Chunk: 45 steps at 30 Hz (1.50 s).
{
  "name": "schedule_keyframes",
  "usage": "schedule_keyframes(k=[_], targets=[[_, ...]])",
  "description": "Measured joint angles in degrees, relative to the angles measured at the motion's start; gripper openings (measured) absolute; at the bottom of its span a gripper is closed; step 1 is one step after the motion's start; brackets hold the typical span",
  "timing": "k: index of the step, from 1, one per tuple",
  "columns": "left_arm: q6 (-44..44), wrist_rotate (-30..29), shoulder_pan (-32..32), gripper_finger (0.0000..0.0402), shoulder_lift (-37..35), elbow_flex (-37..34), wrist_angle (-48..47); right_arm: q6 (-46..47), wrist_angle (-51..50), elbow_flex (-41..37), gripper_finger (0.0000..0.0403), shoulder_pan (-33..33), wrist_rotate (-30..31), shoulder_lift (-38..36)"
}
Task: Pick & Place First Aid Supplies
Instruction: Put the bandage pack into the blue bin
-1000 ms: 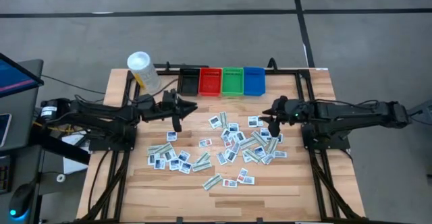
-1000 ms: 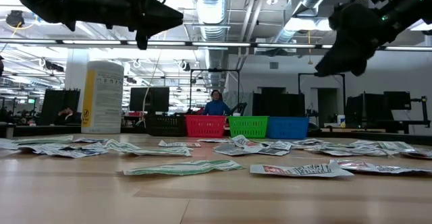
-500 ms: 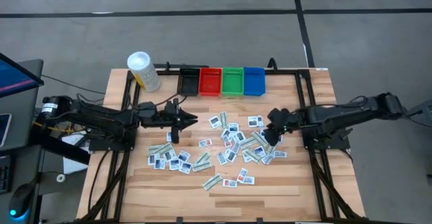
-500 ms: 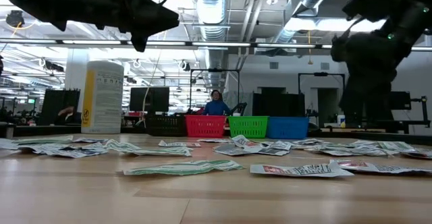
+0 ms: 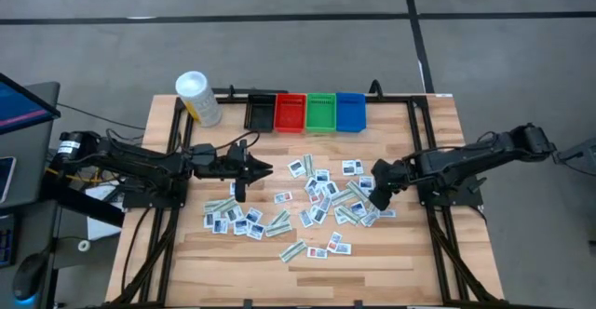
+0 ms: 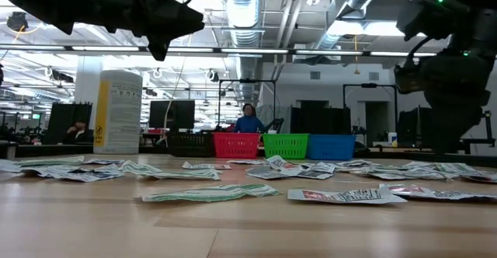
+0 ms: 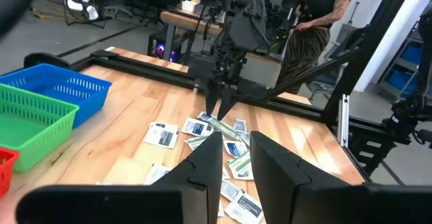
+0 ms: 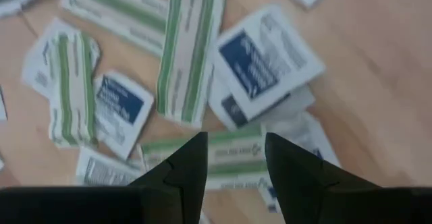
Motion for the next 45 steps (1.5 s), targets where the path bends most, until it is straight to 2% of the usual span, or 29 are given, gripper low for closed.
schedule_keyframes(k=[5,15,21,26,41,45], targets=[[0.0,-0.3,0.0,0.0076,0.0,0.0,0.2,0.0,-3.4,0.0,0.0143,0.0,-0.2,0.0],[-0.2,-0.9,0.0,0.0076,0.0,0.0,0.3,2.1,-4.0,0.0,0.0143,-0.1,-0.7,0.0],[-0.3,-0.9,0.0,0.0076,0.0,0.0,0.3,4.8,-4.0,0.0,0.0143,-0.1,-3.5,0.0],[-0.5,-1.1,0.0,0.0076,0.0,0.0,0.3,8.9,-4.0,0.0,0.0143,-0.1,-3.1,0.0],[-0.5,-1.1,0.0,0.0076,0.0,0.0,0.7,8.8,-6.0,0.0,0.0144,-0.1,-1.0,0.0],[-0.5,-1.1,0.0,0.0076,0.0,0.0,0.7,8.5,-6.0,0.0,0.0159,-0.1,-1.0,0.0]])
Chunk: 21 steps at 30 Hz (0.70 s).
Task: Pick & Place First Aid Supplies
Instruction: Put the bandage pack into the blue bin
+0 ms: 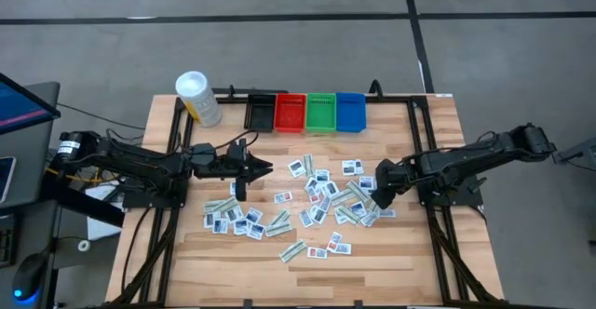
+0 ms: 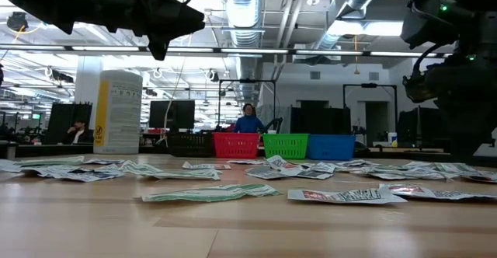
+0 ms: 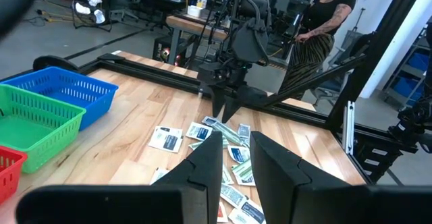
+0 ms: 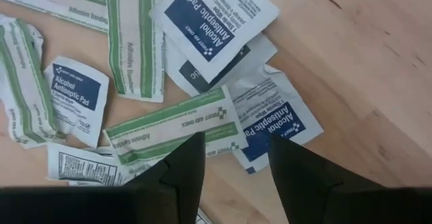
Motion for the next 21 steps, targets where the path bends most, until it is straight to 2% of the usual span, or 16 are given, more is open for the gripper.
schedule_keyframes(k=[10,13,21], targets=[[0.0,0.0,0.0,0.0076,0.0,0.0,0.0,0.3,2.3,-1.3,0.0233,0.0,1.1,0.0],[0.0,0.0,0.0,0.0076,0.0,0.0,0.0,0.5,4.8,-3.1,0.0239,0.0,-0.6,0.0],[0.0,0.0,0.5,0.0076,0.0,0.0,0.0,1.8,6.0,-3.2,0.0239,0.0,-0.5,0.0]])
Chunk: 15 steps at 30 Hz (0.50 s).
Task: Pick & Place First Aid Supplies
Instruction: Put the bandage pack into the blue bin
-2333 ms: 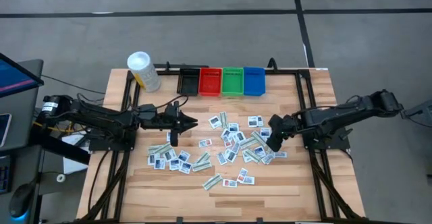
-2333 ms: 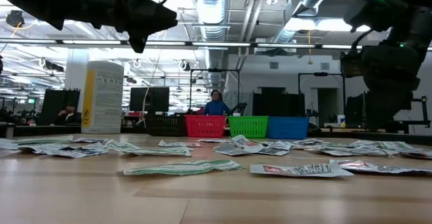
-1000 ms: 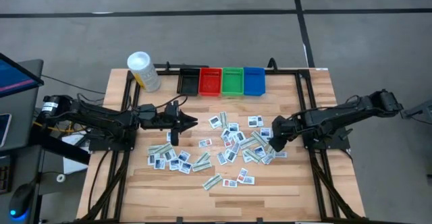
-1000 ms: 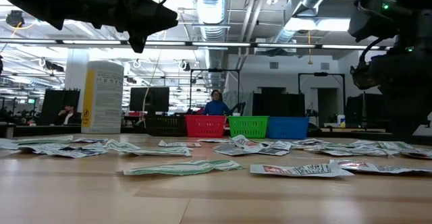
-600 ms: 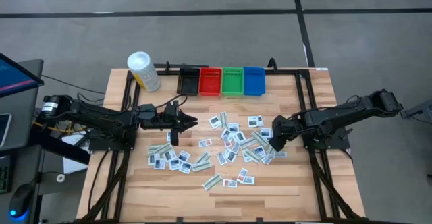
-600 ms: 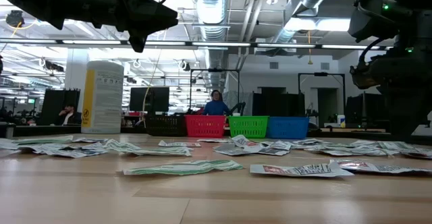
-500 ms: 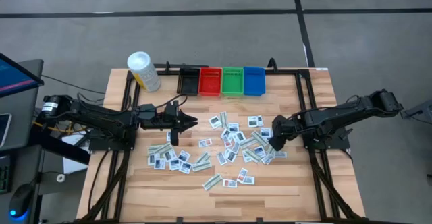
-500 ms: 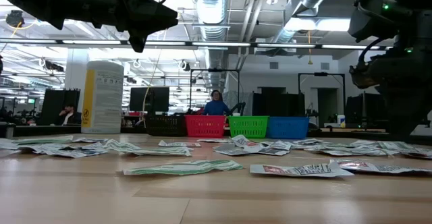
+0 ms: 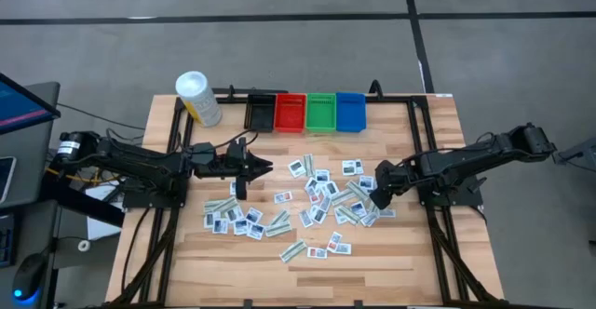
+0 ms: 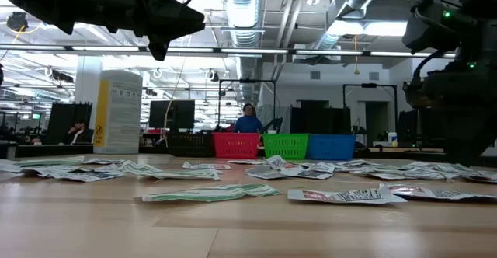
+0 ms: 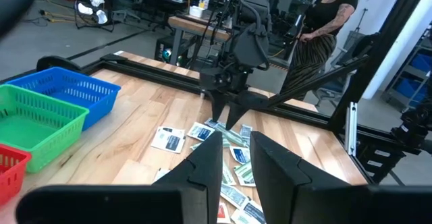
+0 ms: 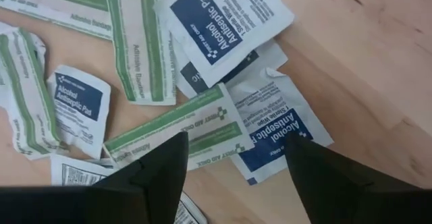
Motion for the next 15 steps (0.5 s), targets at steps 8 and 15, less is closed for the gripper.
schedule_keyframes(k=[8,15], targets=[[0.0,0.0,0.0,0.0076,0.0,0.0,0.0,0.7,1.9,0.0,0.0239,0.0,0.0,0.0],[0.0,0.0,0.0,0.0076,0.0,0.0,0.0,0.7,2.0,0.0,0.0239,0.0,0.0,0.0]])
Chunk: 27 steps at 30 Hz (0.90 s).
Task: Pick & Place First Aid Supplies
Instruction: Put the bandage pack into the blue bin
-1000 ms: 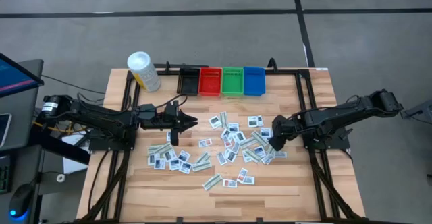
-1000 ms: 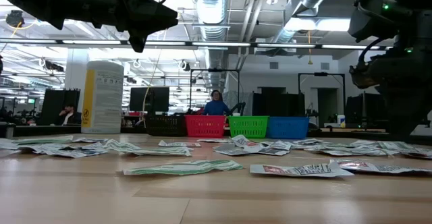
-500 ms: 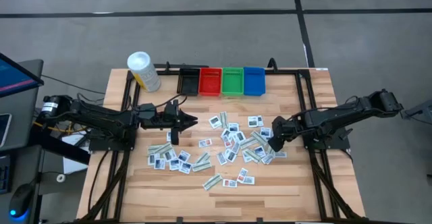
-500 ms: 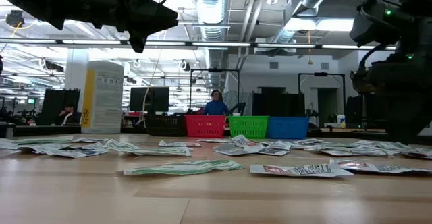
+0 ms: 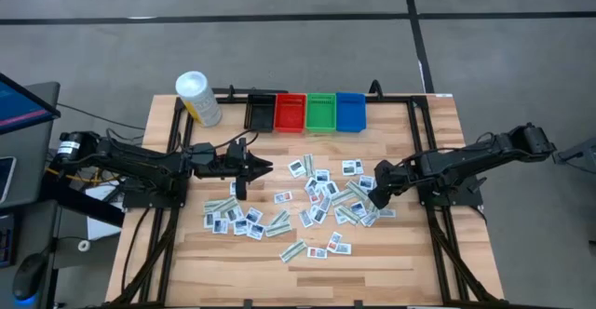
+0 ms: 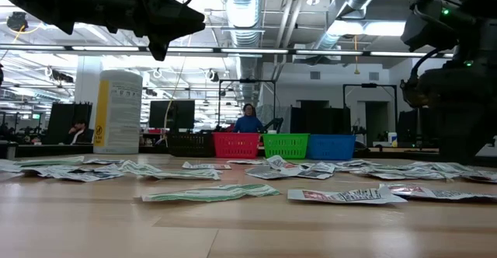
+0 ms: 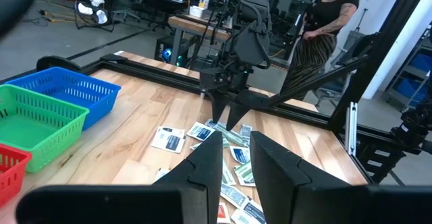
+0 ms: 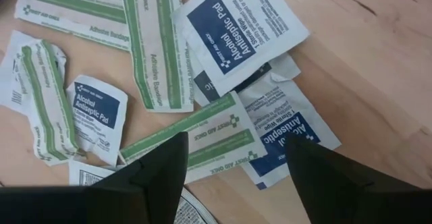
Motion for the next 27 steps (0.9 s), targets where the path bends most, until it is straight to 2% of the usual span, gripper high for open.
schedule_keyframes(k=[18,27], targets=[[0.0,0.0,0.0,0.0076,0.0,0.0,-0.3,3.1,1.9,-1.6,0.0238,0.0,0.5,-0.1],[0.0,0.0,0.0,0.0076,0.0,0.0,-0.4,4.0,2.3,-1.6,0.0194,0.0,0.1,0.0]])
